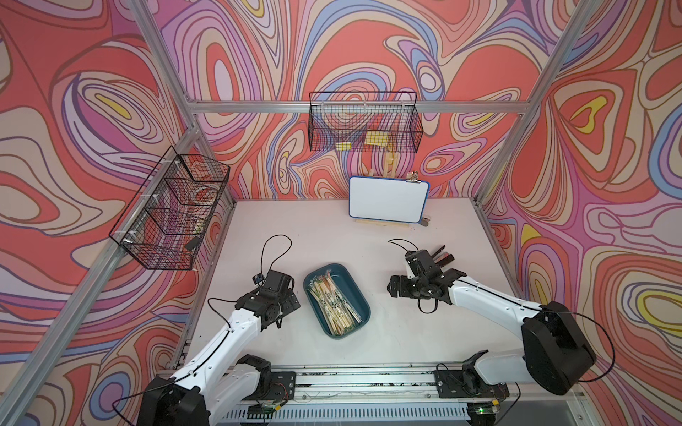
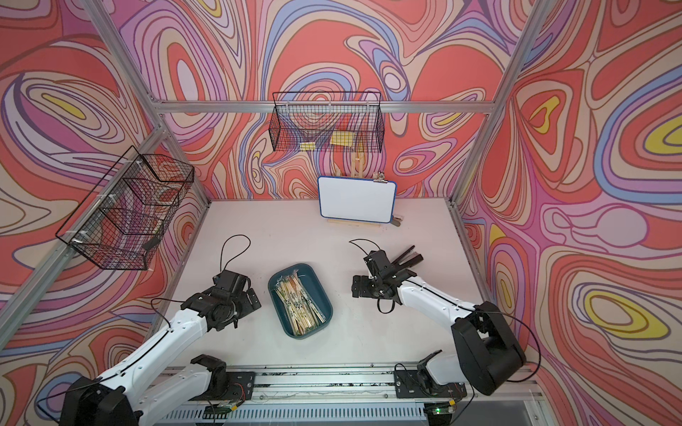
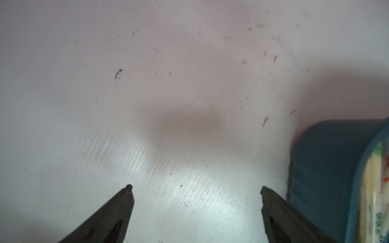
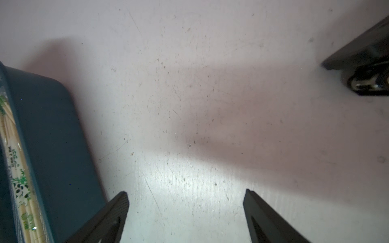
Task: Take the paired disposable chopsticks out of the storage box
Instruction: Adjust the storage box at the center of the board.
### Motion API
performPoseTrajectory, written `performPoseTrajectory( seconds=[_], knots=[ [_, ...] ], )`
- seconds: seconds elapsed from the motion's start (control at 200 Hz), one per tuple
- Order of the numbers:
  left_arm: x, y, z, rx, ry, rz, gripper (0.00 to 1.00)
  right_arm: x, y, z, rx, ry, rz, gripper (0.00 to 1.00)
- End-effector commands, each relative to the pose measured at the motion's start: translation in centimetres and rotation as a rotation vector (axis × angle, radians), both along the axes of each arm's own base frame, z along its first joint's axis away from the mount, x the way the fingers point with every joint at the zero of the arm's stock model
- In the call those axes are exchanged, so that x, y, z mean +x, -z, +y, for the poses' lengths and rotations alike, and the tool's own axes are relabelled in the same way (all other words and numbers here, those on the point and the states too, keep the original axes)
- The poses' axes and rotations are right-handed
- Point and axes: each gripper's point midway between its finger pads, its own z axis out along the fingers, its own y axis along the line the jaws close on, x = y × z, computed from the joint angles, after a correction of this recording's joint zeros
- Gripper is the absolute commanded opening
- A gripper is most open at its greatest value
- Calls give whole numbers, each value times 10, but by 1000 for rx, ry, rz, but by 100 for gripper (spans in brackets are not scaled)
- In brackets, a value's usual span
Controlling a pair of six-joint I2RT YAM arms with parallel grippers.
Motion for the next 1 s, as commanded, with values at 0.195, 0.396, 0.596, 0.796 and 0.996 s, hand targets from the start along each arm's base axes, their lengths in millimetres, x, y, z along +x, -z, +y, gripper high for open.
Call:
performPoseTrajectory(
  seconds=[0.195, 0.396, 0.596, 0.796, 0.996],
  knots=[
    [32, 12, -31, -59, 49, -19, 100, -16, 19, 4, -69, -24, 66, 91],
    [65, 10, -57, -84, 102, -43, 100, -19, 22, 12, -71, -38, 72, 91],
    [102, 4, -89, -95, 163, -66, 100, -23, 27, 21, -87, -56, 83, 91],
    [132, -5, -103, -52, 215, -65, 100, -30, 29, 32, -88, -71, 91, 91],
    [131, -23, -78, 105, 232, -66, 100, -33, 18, 57, -54, -115, 66, 91]
  ],
)
